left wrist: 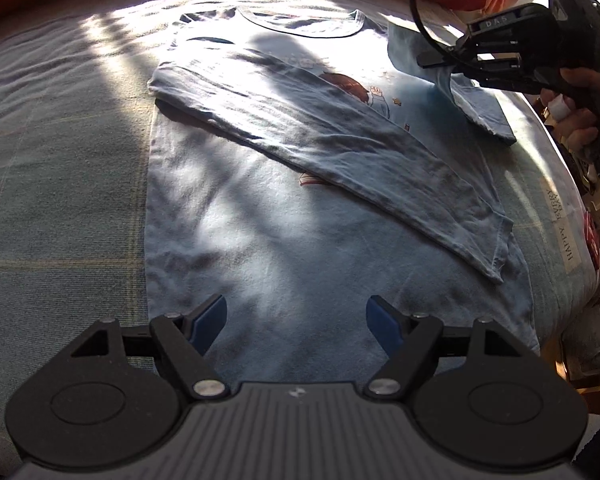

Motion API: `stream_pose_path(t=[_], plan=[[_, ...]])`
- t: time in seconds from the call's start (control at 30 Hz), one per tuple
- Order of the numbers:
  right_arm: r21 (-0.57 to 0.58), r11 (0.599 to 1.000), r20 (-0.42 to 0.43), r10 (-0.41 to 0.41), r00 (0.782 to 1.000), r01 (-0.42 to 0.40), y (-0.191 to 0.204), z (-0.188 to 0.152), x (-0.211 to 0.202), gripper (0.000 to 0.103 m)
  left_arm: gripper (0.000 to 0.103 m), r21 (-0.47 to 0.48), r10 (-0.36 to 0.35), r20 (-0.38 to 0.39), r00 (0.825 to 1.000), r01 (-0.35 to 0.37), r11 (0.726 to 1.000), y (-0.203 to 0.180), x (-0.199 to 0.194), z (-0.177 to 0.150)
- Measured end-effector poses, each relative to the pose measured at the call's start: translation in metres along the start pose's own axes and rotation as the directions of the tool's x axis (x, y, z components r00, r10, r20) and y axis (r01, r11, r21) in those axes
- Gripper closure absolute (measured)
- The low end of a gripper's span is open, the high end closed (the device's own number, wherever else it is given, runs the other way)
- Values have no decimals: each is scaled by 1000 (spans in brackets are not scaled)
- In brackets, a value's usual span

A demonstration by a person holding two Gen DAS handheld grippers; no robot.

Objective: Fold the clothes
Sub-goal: 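Lift the held sleeve with the right gripper and carry it over the shirt body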

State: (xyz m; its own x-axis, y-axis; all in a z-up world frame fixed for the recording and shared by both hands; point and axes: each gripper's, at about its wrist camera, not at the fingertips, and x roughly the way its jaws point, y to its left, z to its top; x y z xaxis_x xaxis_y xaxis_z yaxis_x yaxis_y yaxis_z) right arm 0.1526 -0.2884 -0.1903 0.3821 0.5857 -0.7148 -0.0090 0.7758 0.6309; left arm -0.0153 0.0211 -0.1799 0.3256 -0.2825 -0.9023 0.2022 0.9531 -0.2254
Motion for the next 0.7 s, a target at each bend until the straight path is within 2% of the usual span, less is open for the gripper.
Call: stream_pose_path(t=[0.23, 0.7], plan=[[-101, 995, -94, 1, 996, -11, 38, -22, 31, 98, 26, -30, -7, 9, 1000, 7, 1000, 15, -8, -7], [-101, 988, -231, 88, 969, -114, 81, -59, 67, 98, 26, -57, -35, 10, 999, 36, 998, 31, -19, -15]])
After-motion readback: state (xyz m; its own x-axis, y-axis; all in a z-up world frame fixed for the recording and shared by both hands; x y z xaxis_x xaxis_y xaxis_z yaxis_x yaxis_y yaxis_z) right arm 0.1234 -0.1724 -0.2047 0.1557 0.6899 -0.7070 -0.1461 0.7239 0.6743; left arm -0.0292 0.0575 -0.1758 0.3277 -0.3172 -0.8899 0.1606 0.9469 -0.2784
